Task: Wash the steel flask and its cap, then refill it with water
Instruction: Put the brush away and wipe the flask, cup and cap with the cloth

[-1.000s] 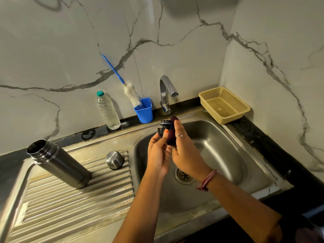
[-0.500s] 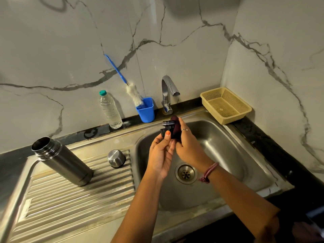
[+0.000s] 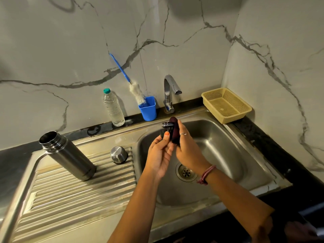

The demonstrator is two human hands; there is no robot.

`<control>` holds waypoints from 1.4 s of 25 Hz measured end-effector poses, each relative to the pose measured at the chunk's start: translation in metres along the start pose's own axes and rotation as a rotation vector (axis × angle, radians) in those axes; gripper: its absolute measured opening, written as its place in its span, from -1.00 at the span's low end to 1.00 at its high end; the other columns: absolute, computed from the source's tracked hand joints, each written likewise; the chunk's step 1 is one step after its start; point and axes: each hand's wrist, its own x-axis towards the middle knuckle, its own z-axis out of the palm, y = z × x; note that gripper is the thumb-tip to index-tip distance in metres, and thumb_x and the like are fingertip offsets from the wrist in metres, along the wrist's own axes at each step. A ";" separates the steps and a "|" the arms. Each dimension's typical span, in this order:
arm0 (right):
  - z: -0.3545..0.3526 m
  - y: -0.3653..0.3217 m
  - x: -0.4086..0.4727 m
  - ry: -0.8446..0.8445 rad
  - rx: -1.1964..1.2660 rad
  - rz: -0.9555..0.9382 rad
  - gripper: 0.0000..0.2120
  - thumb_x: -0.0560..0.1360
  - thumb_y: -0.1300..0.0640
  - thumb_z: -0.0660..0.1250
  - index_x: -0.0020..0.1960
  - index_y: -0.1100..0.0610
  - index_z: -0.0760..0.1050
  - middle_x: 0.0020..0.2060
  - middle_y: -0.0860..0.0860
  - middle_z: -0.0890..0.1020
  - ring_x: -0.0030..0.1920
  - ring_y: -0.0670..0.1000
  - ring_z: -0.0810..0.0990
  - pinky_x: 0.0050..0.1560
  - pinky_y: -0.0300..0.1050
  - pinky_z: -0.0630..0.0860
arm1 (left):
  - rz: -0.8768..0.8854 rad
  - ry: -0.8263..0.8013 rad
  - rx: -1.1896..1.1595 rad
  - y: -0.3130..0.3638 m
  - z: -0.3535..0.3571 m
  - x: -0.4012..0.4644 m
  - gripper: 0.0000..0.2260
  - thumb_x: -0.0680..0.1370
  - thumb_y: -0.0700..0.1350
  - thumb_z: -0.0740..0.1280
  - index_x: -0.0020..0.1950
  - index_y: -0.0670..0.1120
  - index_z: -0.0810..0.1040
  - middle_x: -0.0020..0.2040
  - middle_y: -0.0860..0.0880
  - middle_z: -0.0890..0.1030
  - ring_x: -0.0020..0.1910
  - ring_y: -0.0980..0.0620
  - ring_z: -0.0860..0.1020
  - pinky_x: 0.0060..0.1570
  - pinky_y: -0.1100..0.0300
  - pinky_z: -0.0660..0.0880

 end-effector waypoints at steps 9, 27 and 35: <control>0.012 0.021 0.006 0.042 0.239 0.265 -0.36 0.52 0.40 0.19 0.52 0.07 0.10 0.38 0.10 0.39 0.32 0.09 0.44 0.25 -0.09 0.45 | 0.168 0.167 0.370 -0.006 -0.060 -0.032 -0.43 0.35 -0.27 0.56 0.30 -0.08 0.44 0.28 -0.19 0.56 0.24 -0.09 0.58 0.13 0.12 0.55; 0.086 0.013 -0.008 0.213 0.602 0.488 -0.52 0.47 0.41 0.22 0.34 0.10 0.39 0.05 0.00 0.56 0.14 0.05 0.55 0.17 0.04 0.55 | 0.358 0.490 1.226 0.027 -0.185 -0.075 -0.47 0.30 -0.09 0.63 0.20 -0.02 0.51 0.10 0.03 0.51 0.07 0.04 0.53 0.13 0.12 0.51; 0.092 0.018 -0.003 0.218 0.556 0.493 -0.52 0.48 0.41 0.21 0.35 0.09 0.39 0.07 0.01 0.58 0.13 0.05 0.56 0.17 0.05 0.55 | 0.341 0.463 1.391 0.026 -0.198 -0.072 -0.41 0.27 0.00 0.63 0.23 -0.03 0.50 0.10 0.03 0.50 0.15 -0.05 0.52 0.19 -0.03 0.51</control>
